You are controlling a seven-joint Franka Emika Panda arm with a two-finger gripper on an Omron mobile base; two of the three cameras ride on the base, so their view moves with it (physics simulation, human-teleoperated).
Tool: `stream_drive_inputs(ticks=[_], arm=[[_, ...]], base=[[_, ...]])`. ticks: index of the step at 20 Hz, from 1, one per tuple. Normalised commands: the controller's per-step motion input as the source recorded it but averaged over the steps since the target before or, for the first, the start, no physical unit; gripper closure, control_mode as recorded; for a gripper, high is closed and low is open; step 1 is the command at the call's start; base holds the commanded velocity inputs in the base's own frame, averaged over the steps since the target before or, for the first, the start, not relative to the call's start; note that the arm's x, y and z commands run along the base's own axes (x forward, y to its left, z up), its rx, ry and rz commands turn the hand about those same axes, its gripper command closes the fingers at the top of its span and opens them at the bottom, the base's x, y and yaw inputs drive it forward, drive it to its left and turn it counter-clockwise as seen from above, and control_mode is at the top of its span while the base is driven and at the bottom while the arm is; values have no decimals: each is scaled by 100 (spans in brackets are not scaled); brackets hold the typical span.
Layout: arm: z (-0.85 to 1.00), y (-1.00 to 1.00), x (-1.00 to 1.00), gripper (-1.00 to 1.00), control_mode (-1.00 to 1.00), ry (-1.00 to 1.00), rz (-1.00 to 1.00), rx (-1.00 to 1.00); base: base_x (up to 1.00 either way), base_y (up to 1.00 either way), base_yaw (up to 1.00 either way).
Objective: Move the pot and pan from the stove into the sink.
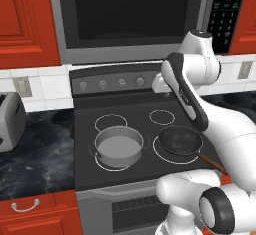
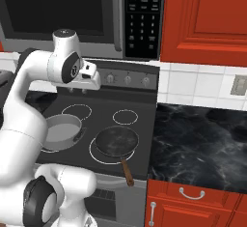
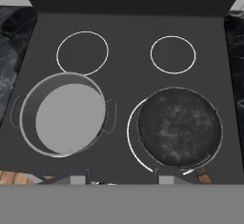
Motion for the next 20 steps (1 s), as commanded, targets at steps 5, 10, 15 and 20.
stream_drive_inputs(ticks=[5,10,15,20], arm=[[0,0,0,-100,-100,0,0,0],[-5,-1,-23,-100,-100,0,0,0],[-1,-1,-43,-100,-100,-4,0,0],[0,14,-33,-100,-100,-6,0,0]], base=[[0,0,0],[0,0,0],[0,0,0],[0,0,0]])
